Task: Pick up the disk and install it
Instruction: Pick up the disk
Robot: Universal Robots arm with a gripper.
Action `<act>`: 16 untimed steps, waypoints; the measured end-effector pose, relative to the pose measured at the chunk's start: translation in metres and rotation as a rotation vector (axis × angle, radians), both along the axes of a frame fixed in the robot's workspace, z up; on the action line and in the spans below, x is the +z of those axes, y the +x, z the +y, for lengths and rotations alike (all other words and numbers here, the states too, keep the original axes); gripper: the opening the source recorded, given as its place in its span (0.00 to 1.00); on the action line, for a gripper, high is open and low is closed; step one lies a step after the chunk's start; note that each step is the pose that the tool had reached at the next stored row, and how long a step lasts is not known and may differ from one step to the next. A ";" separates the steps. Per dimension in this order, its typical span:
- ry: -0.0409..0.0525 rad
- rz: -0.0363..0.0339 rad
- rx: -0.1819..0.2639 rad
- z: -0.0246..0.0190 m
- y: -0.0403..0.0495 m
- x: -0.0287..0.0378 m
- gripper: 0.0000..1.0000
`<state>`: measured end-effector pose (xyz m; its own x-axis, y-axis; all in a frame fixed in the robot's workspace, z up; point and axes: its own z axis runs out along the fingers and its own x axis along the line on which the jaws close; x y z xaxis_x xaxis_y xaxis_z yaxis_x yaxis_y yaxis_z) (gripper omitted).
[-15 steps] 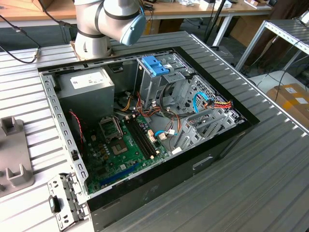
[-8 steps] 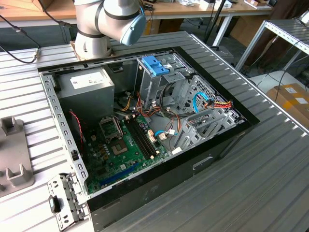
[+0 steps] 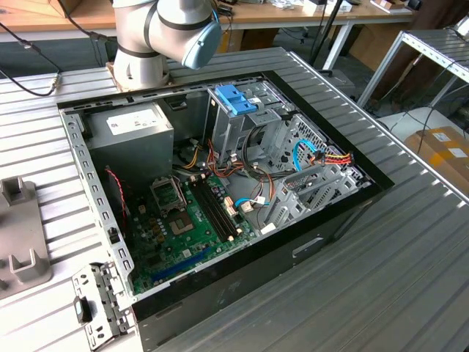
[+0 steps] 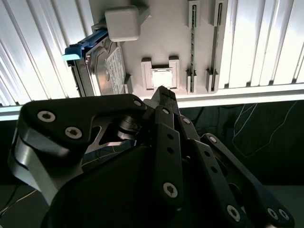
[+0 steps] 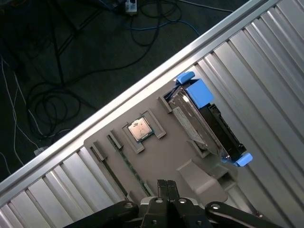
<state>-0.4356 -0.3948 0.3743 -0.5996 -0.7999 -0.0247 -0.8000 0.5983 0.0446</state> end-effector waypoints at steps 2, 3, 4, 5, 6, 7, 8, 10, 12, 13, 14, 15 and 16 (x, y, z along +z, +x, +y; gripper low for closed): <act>0.0000 0.0000 0.006 0.0000 0.0000 0.0000 0.11; 0.0000 0.0000 0.008 0.0000 0.0000 0.0000 0.11; 0.0000 0.0000 0.012 0.0000 0.0000 0.0000 0.11; 0.0000 0.0000 0.015 0.0000 0.0000 0.0000 0.11; 0.0000 0.0000 0.017 0.0000 0.0000 0.0000 0.11; 0.0000 0.0001 0.020 0.0000 0.0000 0.0000 0.11; 0.0000 0.0000 0.022 0.0000 0.0000 0.0000 0.11; 0.0000 0.0000 0.026 0.0000 0.0000 0.0000 0.11; 0.0000 0.0001 0.031 0.0000 0.0000 0.0000 0.11; 0.0000 0.0000 0.033 0.0000 0.0000 0.0000 0.11; 0.0000 0.0000 0.035 0.0000 0.0000 0.0000 0.11; 0.0000 0.0001 0.049 0.0000 0.0000 0.0000 0.11; 0.0000 0.0001 0.071 0.0000 0.0000 0.0000 0.11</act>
